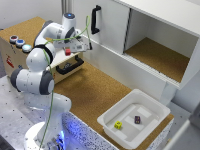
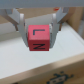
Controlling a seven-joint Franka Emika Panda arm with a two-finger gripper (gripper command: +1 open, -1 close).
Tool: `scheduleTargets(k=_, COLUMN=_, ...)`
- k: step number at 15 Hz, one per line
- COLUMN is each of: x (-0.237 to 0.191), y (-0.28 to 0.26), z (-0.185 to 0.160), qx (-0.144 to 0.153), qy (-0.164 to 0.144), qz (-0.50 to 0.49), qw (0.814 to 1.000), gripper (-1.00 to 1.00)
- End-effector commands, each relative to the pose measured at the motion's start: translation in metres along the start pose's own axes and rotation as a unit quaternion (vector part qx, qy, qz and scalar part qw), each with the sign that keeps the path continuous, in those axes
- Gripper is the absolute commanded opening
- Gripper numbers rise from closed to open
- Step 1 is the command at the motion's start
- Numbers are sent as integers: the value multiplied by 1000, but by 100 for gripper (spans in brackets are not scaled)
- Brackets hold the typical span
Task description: Move to the drawer, then place the pink object
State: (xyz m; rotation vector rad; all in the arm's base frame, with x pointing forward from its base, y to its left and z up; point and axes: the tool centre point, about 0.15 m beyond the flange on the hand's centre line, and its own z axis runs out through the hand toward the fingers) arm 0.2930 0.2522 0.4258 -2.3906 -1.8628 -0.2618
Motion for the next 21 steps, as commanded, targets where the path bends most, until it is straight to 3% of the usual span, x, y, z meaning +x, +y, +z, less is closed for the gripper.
scheduleTargets(k=1, x=59, y=-21, z=29, qx=55, qy=-68, qz=-117, qw=989, gripper=-100)
scheduleTargets(k=8, x=83, y=-12, z=75, qx=83, qy=-78, qz=-194, qw=974, gripper=-100)
scheduleTargets(k=13, x=79, y=5, z=96, qx=67, qy=-78, qz=-178, qw=979, gripper=-100)
scheduleTargets(k=14, x=79, y=6, z=93, qx=60, qy=-70, qz=-167, qw=982, gripper=100)
scheduleTargets(k=17, x=78, y=2, z=81, qx=66, qy=-56, qz=-150, qw=985, gripper=100)
scheduleTargets(k=21, x=77, y=-10, z=36, qx=55, qy=-46, qz=-155, qw=985, gripper=100)
